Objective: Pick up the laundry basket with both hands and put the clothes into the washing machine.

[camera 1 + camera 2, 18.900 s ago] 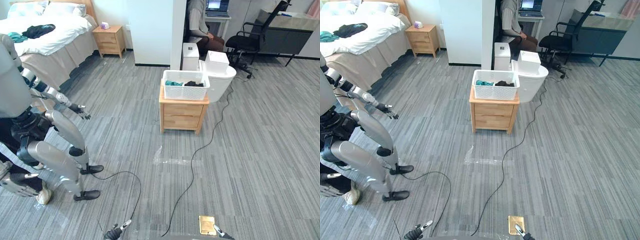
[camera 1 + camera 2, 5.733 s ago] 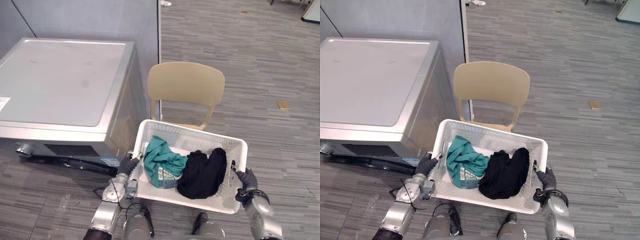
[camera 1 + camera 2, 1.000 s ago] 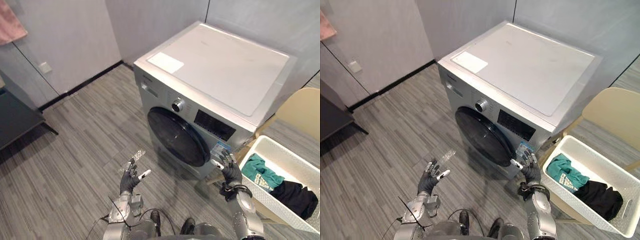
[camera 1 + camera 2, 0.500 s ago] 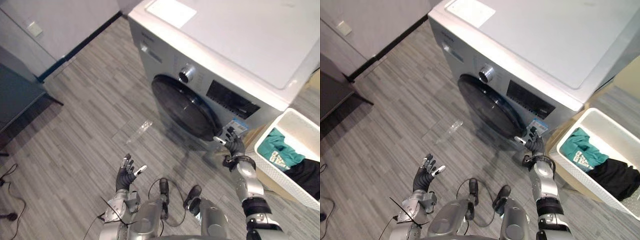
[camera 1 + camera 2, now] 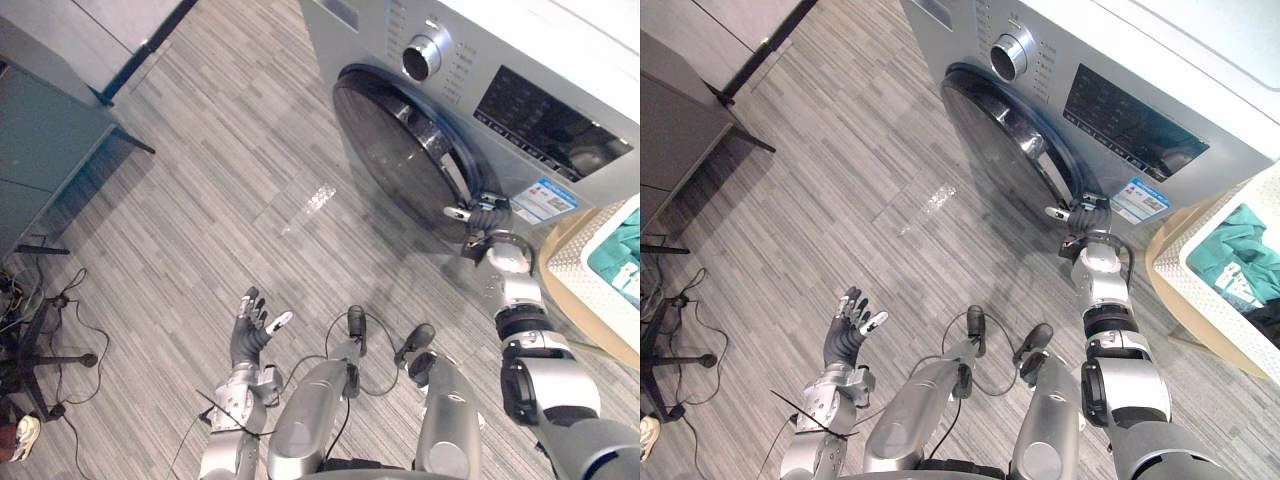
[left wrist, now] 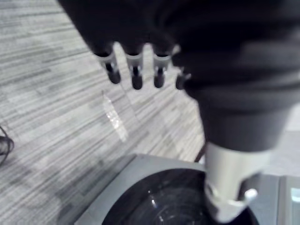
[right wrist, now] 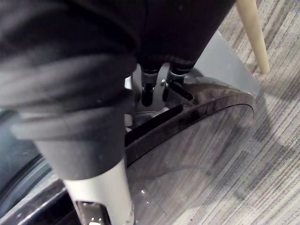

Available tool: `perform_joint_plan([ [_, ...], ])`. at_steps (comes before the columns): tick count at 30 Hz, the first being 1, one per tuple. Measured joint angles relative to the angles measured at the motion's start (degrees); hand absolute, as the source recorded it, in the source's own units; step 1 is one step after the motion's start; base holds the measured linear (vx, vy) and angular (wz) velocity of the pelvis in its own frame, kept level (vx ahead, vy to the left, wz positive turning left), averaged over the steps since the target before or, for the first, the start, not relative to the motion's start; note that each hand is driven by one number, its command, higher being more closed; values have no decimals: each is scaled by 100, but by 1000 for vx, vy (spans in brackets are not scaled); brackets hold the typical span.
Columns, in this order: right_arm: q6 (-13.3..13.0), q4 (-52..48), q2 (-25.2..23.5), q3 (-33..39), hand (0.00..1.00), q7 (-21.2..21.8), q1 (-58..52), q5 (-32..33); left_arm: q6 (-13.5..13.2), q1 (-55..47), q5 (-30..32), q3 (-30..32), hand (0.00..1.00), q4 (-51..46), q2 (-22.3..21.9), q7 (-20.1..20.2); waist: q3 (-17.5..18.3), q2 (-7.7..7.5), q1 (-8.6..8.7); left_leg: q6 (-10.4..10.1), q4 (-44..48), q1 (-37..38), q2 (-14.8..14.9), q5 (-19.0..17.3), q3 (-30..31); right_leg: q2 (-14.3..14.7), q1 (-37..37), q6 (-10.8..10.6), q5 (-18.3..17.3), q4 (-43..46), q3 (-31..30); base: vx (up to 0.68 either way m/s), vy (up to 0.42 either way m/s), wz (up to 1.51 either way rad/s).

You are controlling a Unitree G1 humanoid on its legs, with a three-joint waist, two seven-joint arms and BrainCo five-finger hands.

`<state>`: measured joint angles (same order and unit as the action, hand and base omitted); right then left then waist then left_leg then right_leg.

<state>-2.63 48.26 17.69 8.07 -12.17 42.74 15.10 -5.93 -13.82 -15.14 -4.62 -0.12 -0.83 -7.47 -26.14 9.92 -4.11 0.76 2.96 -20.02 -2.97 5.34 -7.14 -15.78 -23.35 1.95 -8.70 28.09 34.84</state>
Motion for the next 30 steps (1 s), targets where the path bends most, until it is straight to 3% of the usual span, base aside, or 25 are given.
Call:
perform_joint_plan([
  [3,-147,-120,-88,-274,0,-116,-229,10,0,135,5,40,0,14,-2,-47,-3,6,6,0,0,-6,122,-1,-80,56,125,7,-18,-132,197,-41,-105,23],
  [6,-135,-839,-229,-1510,0,-137,-1153,12,3,125,19,111,0,42,-8,-99,-4,-2,-20,-35,9,237,253,22,-67,194,531,30,-36,-311,389,20,-106,21],
  [8,-78,-1184,-625,-2855,0,283,-1719,10,8,96,131,373,0,50,-21,-148,5,-5,-70,-16,6,432,324,4,-65,330,790,20,-50,-469,425,47,-91,2],
  [10,-22,-1184,-1010,-3757,0,538,-1932,16,4,90,192,523,0,43,-53,-150,19,12,-215,-3,12,496,369,-6,-17,413,929,11,-59,-581,480,46,-79,14],
  [12,110,-1150,-1688,-4687,0,1205,-2089,174,4,24,234,687,0,24,-133,-172,52,29,-387,0,14,505,376,-8,274,475,1155,-24,-109,-691,795,73,-103,60],
  [15,139,-1141,-2201,-5117,0,1650,-2220,590,9,-240,235,860,0,1,-219,-280,127,18,-638,2,-1,667,291,-6,601,443,1441,-17,-178,-700,1062,92,-51,67],
  [19,136,-1146,-2122,-4892,0,1764,-2319,896,30,-832,235,1151,0,-148,-289,-394,423,-140,-643,-25,-2,733,111,10,965,323,1643,-153,-276,-638,1142,87,-11,58],
  [25,52,-1853,-1357,-3475,0,1650,-3064,904,4,-869,246,922,0,-272,-103,-375,480,-268,-604,30,2,762,47,-30,926,261,1648,-192,-276,-625,1025,5,-21,-1],
  [27,37,-2065,-1201,-3186,0,1596,-3294,897,-15,-544,236,708,0,135,161,-331,503,-409,-526,34,-5,729,105,-67,644,273,1429,-192,-263,-580,720,-38,-49,-81],
  [30,31,-2347,-1100,-2785,0,1587,-3473,871,7,587,221,692,0,1319,651,-241,466,-766,-232,28,288,418,326,-192,37,453,916,-40,-86,-605,119,-76,-101,-116],
])
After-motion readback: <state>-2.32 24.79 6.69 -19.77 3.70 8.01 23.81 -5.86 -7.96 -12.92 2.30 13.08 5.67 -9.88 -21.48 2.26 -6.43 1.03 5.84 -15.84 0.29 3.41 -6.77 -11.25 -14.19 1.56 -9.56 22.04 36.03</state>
